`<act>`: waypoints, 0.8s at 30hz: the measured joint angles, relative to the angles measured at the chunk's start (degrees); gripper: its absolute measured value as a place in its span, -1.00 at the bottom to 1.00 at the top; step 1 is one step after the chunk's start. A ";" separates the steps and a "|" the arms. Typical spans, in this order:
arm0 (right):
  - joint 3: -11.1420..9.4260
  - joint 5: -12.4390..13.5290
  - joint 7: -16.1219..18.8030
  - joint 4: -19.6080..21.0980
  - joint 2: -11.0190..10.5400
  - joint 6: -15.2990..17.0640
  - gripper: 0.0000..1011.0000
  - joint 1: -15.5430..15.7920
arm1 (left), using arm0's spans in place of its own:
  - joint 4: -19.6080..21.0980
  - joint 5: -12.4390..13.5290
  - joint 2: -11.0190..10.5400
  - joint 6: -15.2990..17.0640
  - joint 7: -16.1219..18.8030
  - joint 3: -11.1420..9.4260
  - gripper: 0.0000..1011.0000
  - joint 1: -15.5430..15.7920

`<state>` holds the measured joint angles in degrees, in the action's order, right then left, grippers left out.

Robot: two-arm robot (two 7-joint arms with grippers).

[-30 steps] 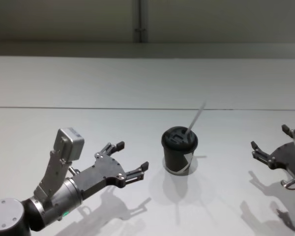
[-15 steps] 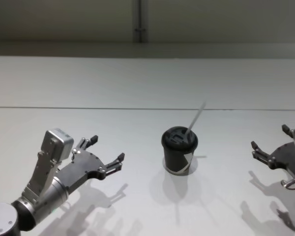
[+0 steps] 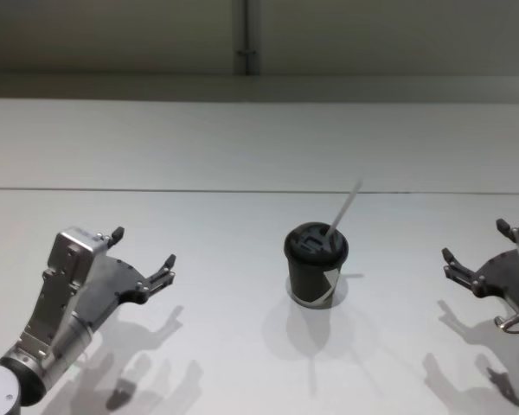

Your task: Pick up the straw with one hand, pass it to the other hand, and insert it into the cup.

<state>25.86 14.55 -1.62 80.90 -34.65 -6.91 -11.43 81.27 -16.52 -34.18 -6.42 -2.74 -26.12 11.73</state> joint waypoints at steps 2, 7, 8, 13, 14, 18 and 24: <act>0.00 0.00 0.00 0.00 0.00 0.00 0.98 0.00 | -0.15 0.67 -0.16 -0.18 1.44 0.10 0.98 -0.12; 0.00 0.00 0.00 0.00 0.00 0.00 0.98 0.00 | -0.36 1.64 -0.42 -0.46 3.72 0.25 0.98 -0.30; 0.00 0.00 0.00 0.00 0.00 0.00 0.98 0.00 | -0.37 1.72 -0.44 -0.47 3.88 0.26 0.98 -0.31; 0.01 0.00 0.00 0.00 0.00 0.01 0.98 0.00 | -0.41 1.95 -0.50 -0.53 4.34 0.29 0.98 -0.34; 0.00 0.00 0.00 0.00 0.00 0.01 0.98 0.00 | -0.41 1.95 -0.50 -0.53 4.35 0.29 0.98 -0.34; 0.00 0.00 0.00 -0.01 0.00 0.01 0.98 0.00 | -0.41 1.97 -0.49 -0.53 4.36 0.29 0.98 -0.34; 0.00 0.00 0.00 0.00 0.00 0.01 0.98 0.00 | -0.41 1.97 -0.49 -0.53 4.36 0.29 0.98 -0.33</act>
<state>25.86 14.55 -1.62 80.90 -34.65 -6.91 -11.43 80.86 -14.55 -34.67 -6.95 1.62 -25.83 11.41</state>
